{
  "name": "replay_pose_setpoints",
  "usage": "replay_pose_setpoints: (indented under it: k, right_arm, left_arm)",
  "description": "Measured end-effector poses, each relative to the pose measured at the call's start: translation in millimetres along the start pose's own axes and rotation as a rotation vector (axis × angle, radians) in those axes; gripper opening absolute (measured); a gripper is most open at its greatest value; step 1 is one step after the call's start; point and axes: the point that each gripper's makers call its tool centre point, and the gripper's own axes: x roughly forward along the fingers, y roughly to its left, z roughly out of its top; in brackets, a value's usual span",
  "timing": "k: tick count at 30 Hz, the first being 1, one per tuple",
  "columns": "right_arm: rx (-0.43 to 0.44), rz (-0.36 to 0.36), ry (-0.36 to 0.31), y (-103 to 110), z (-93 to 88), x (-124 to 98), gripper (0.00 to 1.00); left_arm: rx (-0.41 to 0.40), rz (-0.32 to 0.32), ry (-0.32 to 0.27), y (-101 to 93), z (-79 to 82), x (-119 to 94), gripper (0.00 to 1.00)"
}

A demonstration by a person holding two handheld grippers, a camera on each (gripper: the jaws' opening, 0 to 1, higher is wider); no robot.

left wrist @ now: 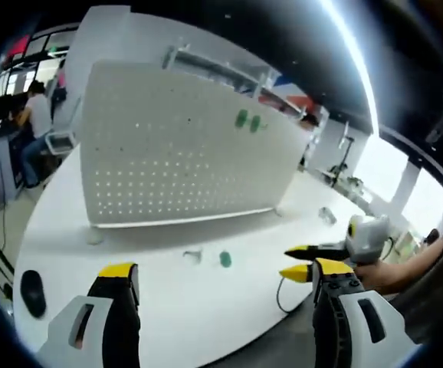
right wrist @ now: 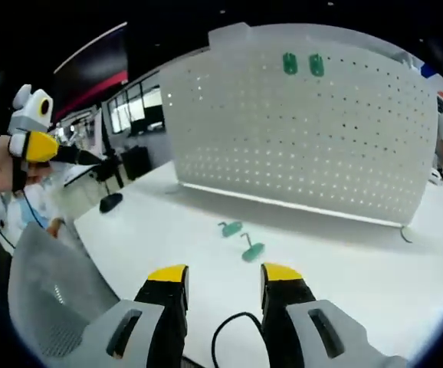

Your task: Insert the hook assembly into the mounting plate slot until the hook locks in place.

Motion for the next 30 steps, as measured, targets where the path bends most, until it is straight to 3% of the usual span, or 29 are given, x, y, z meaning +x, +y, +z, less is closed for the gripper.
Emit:
replay_pose_setpoints:
  k: [8,16,19,30]
  right_arm:
    - [-0.067,0.104,0.058,2.3,-1.4,6.1,0.30]
    - [-0.109,0.180,0.127,-14.2,-2.1,42.1,0.28]
    - [-0.185,0.208,0.143,-17.6,1.0,57.5,0.28]
    - [-0.185,0.260,0.198,-26.3,1.5,96.9,0.28]
  left_arm:
    - [-0.014,-0.009,0.043,-1.2,-12.6,6.0,0.95]
    - [-0.025,-0.004,0.052,4.8,-11.7,8.7,0.95]
    - [-0.027,-0.003,0.059,7.0,-11.8,11.1,0.95]
    - [-0.031,0.010,0.069,16.3,-11.9,13.5,0.96]
